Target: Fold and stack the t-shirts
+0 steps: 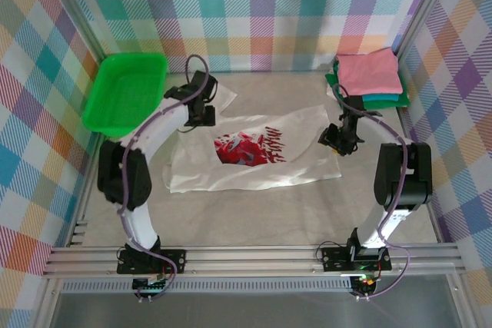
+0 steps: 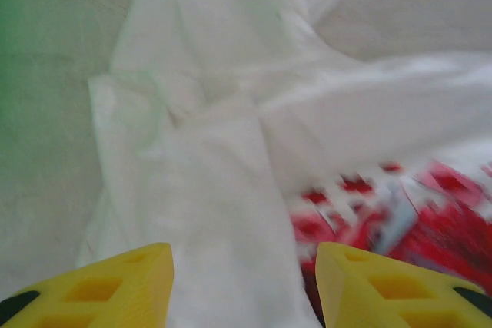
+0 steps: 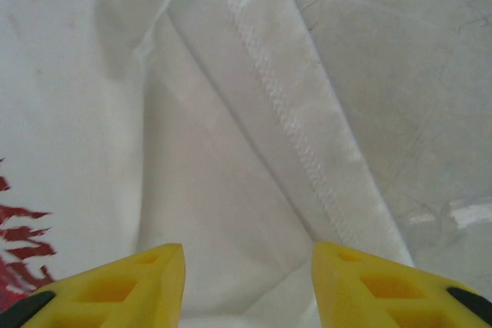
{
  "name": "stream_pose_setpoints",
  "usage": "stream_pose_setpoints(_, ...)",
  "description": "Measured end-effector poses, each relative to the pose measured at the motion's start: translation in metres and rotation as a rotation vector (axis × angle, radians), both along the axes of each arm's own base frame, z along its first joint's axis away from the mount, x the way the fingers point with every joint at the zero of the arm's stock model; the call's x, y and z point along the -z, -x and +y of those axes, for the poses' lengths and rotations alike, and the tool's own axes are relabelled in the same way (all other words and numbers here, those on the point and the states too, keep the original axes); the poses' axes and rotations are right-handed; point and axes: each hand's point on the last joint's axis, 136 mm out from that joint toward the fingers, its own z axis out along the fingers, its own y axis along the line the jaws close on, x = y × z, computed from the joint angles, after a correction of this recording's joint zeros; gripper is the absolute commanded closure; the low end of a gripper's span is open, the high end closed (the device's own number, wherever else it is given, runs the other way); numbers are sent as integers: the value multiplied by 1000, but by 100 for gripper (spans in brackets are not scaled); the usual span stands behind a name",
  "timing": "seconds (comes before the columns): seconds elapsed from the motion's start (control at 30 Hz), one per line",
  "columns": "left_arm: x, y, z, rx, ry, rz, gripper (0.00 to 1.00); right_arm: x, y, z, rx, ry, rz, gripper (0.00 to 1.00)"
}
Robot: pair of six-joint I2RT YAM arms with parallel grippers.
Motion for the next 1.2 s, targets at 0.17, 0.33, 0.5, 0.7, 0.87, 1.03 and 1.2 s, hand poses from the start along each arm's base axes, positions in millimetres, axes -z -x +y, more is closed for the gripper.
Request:
stream_pose_setpoints(0.17, 22, 59, 15, -57, 39, 23, 48, 17, 7, -3, -12, 26, 58, 60)
stream_pose_setpoints(0.33, 79, 97, 37, -120, -5, 155, 49, 34, 13, -1, -15, 24, 108, 85)
stream_pose_setpoints(0.5, 105, 103, 55, -196, -9, 195, 50, 32, 15, -2, -15, 28, 100, 96)
stream_pose_setpoints(0.7, 121, 91, 80, -299, 0, 201, 50, 2, 24, -9, 0, 63, 48, 100)
stream_pose_setpoints(0.87, 138, 88, 92, -342, -7, 233, 50, -8, 42, -19, 37, 76, 36, 100)
stream_pose_setpoints(1.03, 140, 81, 91, -330, -3, 216, 49, 18, 70, -26, 77, 75, 131, 77)
stream_pose_setpoints(1.2, 138, 76, 90, -328, -1, 199, 47, 35, 73, -27, 87, 84, 183, 69)
